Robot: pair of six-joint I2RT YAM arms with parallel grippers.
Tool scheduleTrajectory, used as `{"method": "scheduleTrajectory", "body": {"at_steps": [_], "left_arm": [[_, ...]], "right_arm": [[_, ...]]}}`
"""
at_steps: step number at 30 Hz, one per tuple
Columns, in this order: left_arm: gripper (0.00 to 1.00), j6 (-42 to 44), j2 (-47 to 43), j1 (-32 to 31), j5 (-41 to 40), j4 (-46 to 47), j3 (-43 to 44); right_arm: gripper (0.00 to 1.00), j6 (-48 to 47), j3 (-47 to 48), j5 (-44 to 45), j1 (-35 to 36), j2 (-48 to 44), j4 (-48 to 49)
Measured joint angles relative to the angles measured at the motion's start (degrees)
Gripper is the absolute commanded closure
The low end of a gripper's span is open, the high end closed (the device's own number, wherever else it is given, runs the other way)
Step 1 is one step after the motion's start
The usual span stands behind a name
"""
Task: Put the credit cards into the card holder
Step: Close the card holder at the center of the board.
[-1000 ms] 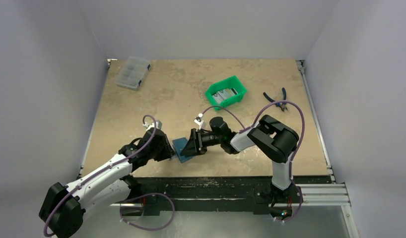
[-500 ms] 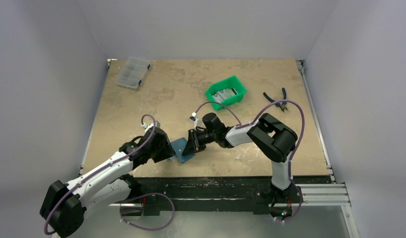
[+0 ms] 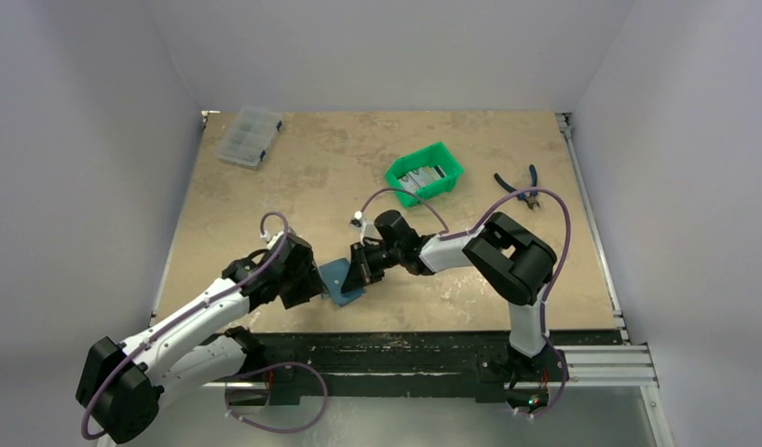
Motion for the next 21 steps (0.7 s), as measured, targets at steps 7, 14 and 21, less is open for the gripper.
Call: {"method": "scheduleTrajectory", "body": {"at_steps": [7,14,21], "left_arm": [[0.75,-0.8,1.3,0.0,0.3,1.6,0.2],[0.73,-0.2,5.4,0.0,0.4,5.0,0.1],[0.70,0.9,5.8,0.0,0.5,6.3,0.1]], "right_arm": [[0.93,-0.3,0.4,-0.2,0.0,0.3,-0.1],[0.97,-1.0,0.8,0.2,0.3,0.3,-0.6],[0.98,-1.8,1.2,0.2,0.5,0.3,-1.3]]}}
